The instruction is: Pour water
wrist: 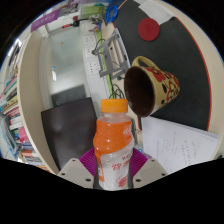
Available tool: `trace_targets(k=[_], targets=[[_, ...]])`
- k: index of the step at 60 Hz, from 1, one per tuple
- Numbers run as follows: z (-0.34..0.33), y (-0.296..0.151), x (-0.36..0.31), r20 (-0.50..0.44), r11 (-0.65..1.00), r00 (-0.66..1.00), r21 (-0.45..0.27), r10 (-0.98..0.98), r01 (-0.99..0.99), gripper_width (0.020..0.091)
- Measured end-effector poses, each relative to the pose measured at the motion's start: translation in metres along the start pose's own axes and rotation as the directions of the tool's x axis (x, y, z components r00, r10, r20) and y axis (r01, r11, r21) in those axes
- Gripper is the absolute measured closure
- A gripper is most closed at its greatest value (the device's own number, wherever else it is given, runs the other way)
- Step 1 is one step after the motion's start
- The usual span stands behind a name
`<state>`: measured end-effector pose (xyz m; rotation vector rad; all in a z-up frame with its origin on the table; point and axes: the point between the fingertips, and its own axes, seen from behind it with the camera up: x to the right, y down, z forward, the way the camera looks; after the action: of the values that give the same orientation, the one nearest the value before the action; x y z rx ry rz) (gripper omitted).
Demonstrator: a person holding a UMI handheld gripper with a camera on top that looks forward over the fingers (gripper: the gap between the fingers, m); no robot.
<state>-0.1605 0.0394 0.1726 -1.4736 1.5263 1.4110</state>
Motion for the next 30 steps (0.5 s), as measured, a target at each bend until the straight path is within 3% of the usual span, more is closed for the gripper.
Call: trace_targets(k=[16, 24, 30], targets=[[0.004, -0.011, 0.012, -0.047, 0.985, 0.985, -0.025, 0.167, -0.168, 0.0713], [0.000, -0.007, 0.005, -0.054, 0.987, 0.988, -0.056, 0.145, -0.148, 0.0714], [-0.005, 0.003, -0.009, -0.072, 0.996, 0.997, -0.090, 0.019, -0.026, 0.0713]])
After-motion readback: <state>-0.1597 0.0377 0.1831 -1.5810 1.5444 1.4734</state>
